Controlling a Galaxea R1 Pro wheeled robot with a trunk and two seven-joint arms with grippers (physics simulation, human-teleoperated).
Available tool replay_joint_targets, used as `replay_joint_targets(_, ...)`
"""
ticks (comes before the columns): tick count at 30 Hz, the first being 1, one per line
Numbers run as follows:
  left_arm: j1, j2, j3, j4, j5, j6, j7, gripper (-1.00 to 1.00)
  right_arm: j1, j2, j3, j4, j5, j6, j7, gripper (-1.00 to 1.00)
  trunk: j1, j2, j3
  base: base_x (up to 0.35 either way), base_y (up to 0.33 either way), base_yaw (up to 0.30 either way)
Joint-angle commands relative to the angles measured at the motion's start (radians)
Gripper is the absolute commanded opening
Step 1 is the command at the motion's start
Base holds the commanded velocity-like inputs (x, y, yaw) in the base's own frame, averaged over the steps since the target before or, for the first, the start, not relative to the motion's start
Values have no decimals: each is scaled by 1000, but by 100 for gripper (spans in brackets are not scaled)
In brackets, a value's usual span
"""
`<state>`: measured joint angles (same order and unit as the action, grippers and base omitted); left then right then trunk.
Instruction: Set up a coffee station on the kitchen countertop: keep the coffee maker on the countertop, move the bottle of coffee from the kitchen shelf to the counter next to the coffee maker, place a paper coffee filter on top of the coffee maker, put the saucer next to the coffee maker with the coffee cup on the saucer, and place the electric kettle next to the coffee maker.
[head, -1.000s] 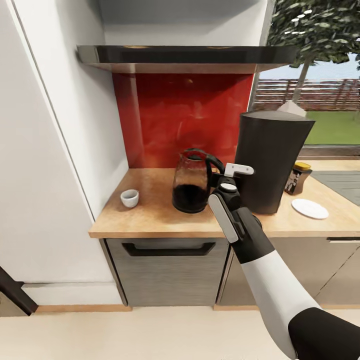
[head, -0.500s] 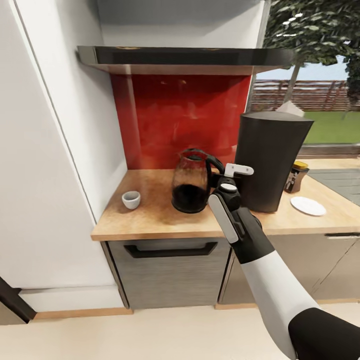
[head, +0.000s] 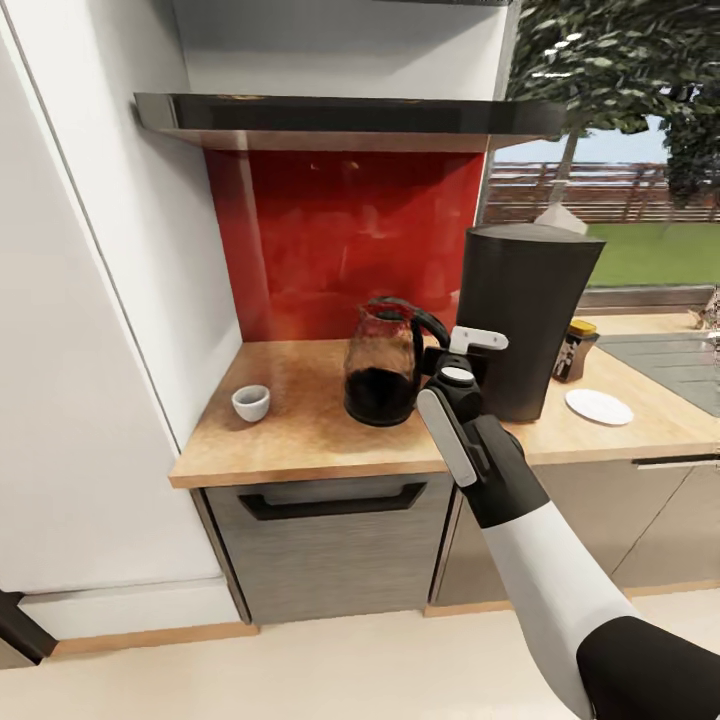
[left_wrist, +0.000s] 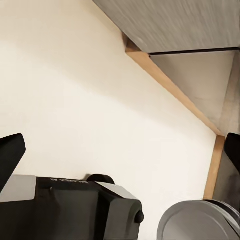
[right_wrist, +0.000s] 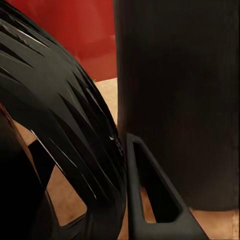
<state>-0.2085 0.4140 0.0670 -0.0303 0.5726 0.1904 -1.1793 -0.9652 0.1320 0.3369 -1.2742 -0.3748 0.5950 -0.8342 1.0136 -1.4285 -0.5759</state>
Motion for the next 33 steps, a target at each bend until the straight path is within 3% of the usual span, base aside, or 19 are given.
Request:
replay_joint_targets(1,0,0,7,0,-3,11,-3,100,-1,0,2,-1,-6,5,-8,-100,0,-1,-1,0,55,-222)
replay_joint_targets(7,0,0,7,0,-4,10,-3,100,-1,0,2,1,-6,5,-8,-100,0,-1,-1,0,92,-214)
replay_joint_targets(18,0,0,8,0,-3,10,-3,100,-1,0,1,0,-6,5,-8,-100,0,-1,-1,0,258,-25)
replay_joint_targets(33,0,0,7,0,-4,10,-3,100,-1,-1,1,3,-1,5,-24,-100,0,-1,-1,0,15,0)
